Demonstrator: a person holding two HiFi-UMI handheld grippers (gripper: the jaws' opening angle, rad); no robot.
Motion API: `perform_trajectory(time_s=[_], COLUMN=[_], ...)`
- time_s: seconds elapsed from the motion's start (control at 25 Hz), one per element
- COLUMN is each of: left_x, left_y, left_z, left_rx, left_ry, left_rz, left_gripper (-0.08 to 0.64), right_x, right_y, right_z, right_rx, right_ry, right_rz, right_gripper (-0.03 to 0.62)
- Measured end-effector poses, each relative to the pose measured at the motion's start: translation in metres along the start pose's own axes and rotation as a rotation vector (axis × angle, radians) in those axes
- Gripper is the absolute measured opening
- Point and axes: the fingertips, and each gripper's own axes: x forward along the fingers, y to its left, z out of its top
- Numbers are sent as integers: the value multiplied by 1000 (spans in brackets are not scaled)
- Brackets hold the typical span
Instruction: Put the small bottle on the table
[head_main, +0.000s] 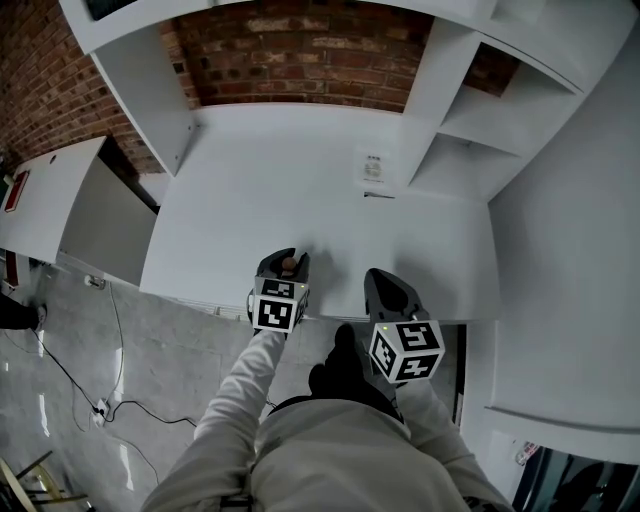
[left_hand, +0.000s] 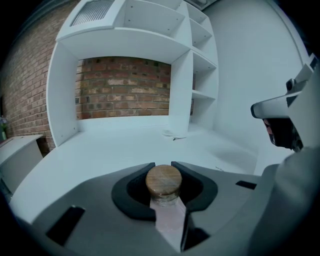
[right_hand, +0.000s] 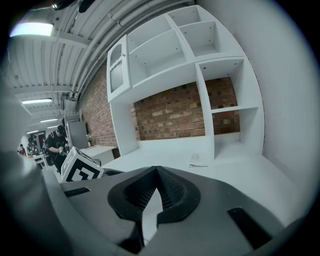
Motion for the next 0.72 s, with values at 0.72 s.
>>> perform_trajectory(time_s=[0.72], left_x=[47], left_y=[-1], left_z=[10], left_rx=[69], left_ry=[8], left_rz=[22], left_gripper=[117], right_x=[22], right_y=[-22], right_z=[4], right_rx=[12], right_ry=[25], right_rz=[1], right_gripper=[28])
